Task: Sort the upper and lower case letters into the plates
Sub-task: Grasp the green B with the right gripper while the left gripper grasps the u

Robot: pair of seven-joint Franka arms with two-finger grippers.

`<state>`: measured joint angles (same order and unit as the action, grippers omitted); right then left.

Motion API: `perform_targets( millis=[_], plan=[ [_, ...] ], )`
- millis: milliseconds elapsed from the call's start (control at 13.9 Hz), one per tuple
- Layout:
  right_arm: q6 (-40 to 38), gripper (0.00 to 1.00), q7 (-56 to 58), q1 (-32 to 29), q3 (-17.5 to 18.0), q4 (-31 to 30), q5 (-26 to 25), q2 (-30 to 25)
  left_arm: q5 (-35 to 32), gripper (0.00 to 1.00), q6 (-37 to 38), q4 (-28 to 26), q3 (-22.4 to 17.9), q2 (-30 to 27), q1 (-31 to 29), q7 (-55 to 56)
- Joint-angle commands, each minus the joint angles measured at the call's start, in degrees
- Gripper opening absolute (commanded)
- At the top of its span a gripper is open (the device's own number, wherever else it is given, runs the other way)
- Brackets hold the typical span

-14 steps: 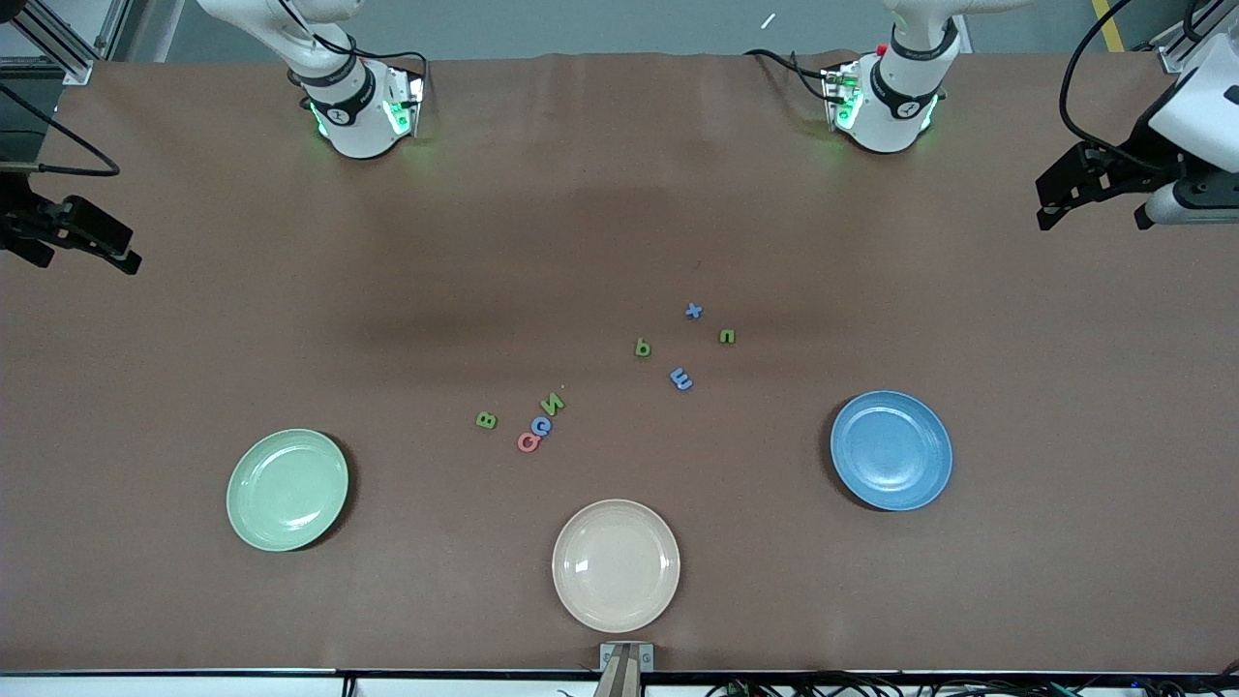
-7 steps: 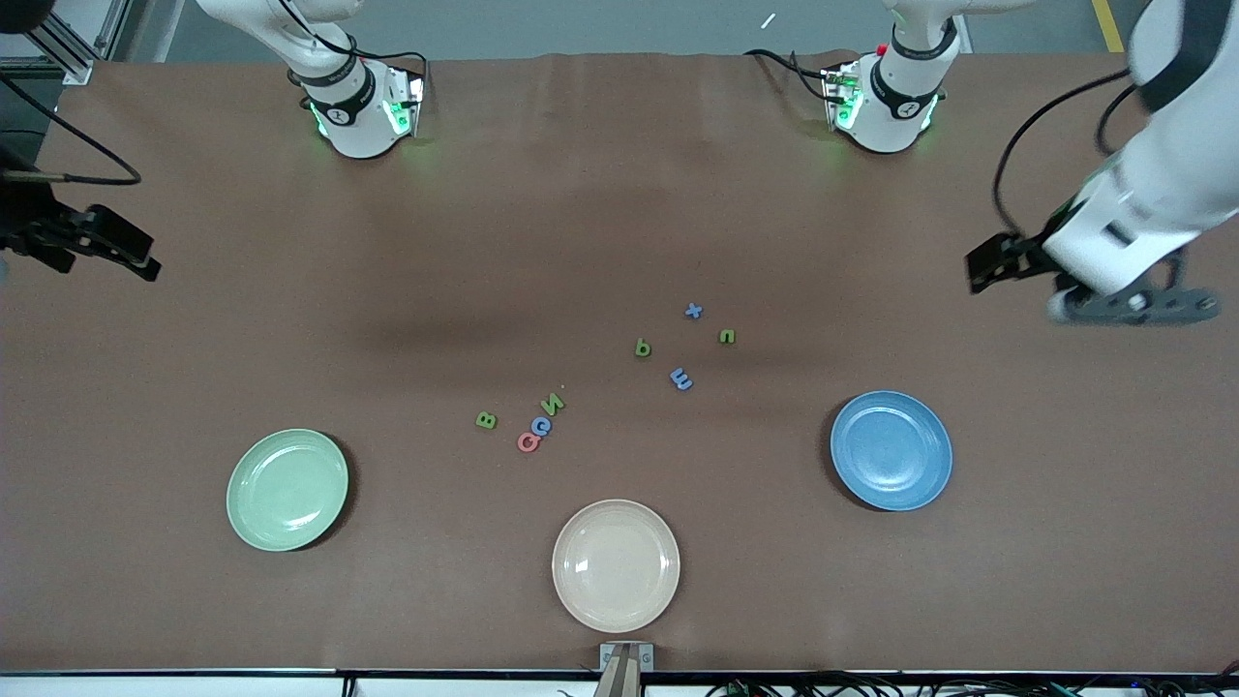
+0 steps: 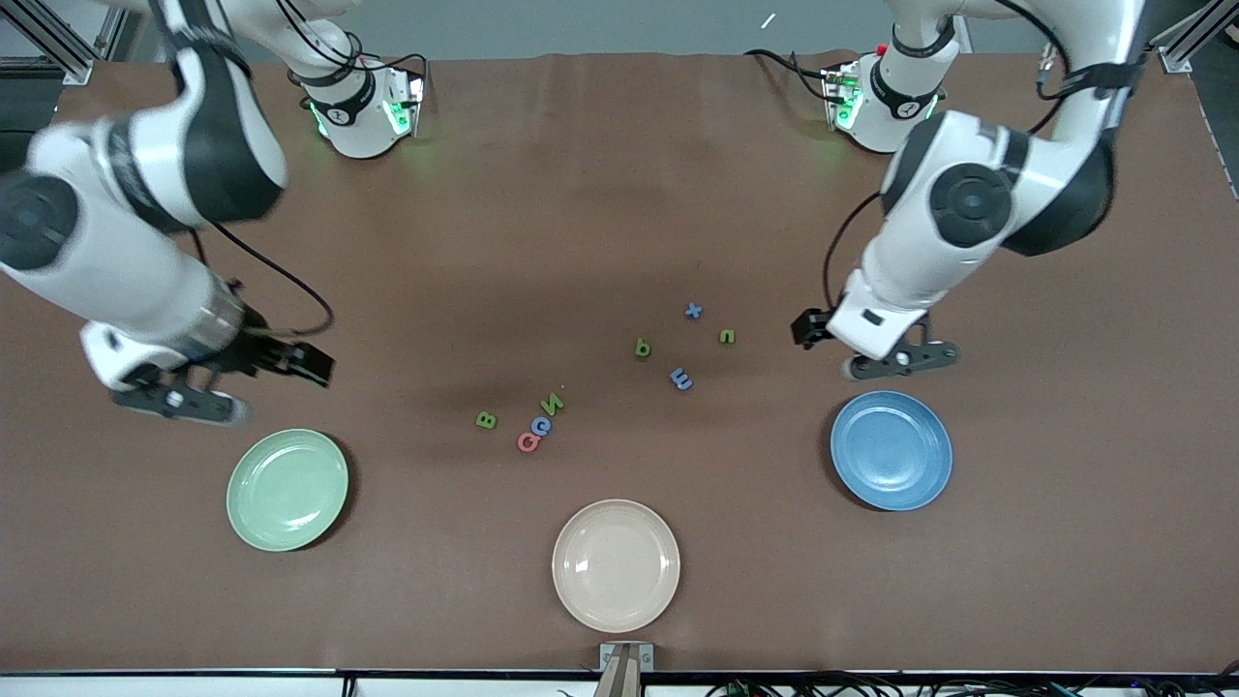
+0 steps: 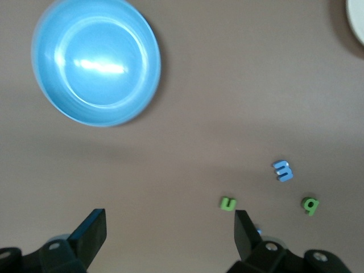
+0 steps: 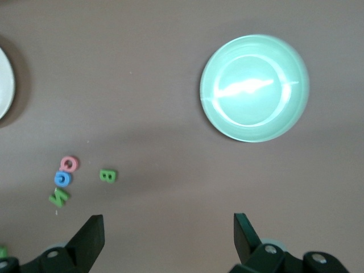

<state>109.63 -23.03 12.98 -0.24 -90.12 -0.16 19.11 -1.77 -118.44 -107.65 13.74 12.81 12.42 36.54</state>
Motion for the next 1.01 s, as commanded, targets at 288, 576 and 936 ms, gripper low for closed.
perform_targets(
  millis=[288,576,936],
  plan=[
    [15.23,1.00,-14.84,9.43,-0.46,1.17,0.86,15.85,-2.86,0.80,-13.73,-4.77,-0.38,9.59,9.36,0.64],
    [22.29,1.00,-15.02,11.27,-0.38,1.09,0.86,22.10,-4.29,0.64,-20.59,-5.47,-0.03,14.34,9.55,-3.92],
    [23.52,1.00,-15.02,13.03,-0.38,0.04,0.95,24.56,-4.29,0.58,-20.69,-5.73,-0.03,16.89,9.64,-5.96]
  ],
)
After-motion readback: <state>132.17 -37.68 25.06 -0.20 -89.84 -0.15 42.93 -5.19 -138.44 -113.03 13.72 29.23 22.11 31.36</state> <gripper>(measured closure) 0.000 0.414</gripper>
